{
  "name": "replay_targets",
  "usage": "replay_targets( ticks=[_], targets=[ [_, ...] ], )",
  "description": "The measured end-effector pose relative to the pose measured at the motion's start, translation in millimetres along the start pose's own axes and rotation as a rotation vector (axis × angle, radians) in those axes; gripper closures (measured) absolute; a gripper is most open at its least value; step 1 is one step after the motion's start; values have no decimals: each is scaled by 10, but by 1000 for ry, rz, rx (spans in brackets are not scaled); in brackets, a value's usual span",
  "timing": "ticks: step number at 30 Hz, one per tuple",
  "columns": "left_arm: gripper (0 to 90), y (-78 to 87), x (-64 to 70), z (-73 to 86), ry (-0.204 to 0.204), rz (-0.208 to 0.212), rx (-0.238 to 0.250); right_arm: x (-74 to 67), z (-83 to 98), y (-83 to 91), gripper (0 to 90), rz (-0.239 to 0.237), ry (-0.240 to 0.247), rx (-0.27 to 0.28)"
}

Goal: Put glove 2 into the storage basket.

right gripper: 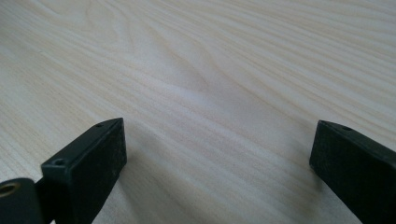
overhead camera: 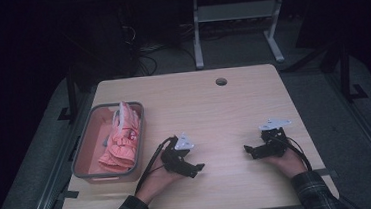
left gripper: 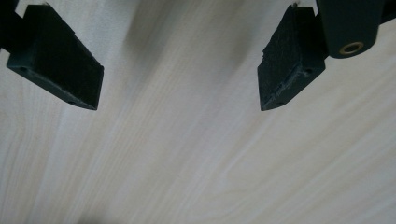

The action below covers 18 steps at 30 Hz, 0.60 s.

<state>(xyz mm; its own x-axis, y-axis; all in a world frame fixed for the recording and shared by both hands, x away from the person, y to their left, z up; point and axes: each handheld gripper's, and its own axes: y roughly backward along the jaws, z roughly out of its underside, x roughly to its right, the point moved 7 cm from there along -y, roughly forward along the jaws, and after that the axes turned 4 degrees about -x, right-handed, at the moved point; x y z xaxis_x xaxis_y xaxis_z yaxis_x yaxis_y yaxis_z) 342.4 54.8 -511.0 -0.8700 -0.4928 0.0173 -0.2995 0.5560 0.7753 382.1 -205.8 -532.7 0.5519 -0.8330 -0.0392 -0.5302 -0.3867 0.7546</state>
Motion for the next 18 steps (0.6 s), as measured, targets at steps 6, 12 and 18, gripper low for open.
replay_targets(
  ticks=[6, 12, 18],
  targets=[
    [129, -67, 12, 34, -12, -10, -2, 1, 1, 0, 34, 0, 3, 0],
    [125, -124, 3, 66, -21, -24, 5, 1, 1, 0, 34, 0, 3, 0],
    [125, -138, 0, 88, -21, 2, 51, -1, 0, 0, 34, 0, 3, 0]
  ],
)
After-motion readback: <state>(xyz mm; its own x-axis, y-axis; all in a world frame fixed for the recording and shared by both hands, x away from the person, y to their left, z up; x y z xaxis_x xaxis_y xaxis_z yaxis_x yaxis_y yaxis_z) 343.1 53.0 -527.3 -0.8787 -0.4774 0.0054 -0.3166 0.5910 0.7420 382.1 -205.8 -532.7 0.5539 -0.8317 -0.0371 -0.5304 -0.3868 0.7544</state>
